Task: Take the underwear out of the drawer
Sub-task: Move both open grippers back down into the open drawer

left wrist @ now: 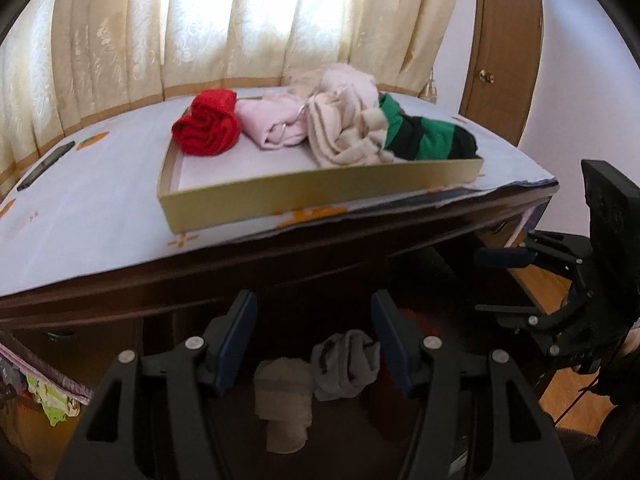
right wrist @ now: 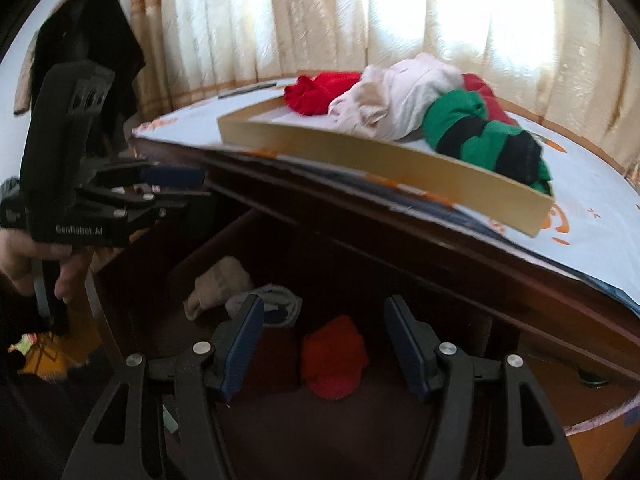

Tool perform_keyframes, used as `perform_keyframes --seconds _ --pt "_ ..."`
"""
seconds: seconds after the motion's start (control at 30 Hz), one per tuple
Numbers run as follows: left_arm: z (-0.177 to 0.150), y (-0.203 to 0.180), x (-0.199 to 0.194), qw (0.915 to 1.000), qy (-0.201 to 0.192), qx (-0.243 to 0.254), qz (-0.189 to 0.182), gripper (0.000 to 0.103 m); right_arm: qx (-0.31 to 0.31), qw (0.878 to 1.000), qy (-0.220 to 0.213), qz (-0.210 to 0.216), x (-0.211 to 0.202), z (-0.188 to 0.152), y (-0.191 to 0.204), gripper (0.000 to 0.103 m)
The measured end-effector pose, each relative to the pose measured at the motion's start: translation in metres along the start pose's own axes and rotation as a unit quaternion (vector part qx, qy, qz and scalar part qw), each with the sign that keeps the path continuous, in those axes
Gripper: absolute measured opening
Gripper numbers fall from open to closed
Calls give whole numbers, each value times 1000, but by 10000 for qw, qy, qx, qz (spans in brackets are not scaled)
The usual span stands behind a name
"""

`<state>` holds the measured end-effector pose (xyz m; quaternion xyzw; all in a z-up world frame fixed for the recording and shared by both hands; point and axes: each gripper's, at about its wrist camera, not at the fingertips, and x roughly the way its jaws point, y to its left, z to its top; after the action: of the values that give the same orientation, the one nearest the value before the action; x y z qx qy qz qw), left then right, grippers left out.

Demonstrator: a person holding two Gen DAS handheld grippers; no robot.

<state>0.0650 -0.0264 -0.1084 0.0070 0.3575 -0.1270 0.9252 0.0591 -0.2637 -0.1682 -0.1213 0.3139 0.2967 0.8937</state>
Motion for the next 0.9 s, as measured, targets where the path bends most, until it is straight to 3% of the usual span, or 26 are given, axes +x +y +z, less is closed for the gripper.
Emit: perform_keyframes --seconds 0.13,0.37,0.57,0.9 --pt "-7 3 6 9999 159 4 62 60 -125 9998 151 11 8 -2 3 65" --pt "-26 6 28 9954 915 264 128 60 -324 9977 592 -58 28 -5 2 65" --pt "-31 2 39 9912 1247 444 54 60 -550 9938 958 -110 43 -11 6 65" --pt "-37 -3 65 9757 2074 657 -252 60 -579 9846 1649 -92 69 -16 4 65"
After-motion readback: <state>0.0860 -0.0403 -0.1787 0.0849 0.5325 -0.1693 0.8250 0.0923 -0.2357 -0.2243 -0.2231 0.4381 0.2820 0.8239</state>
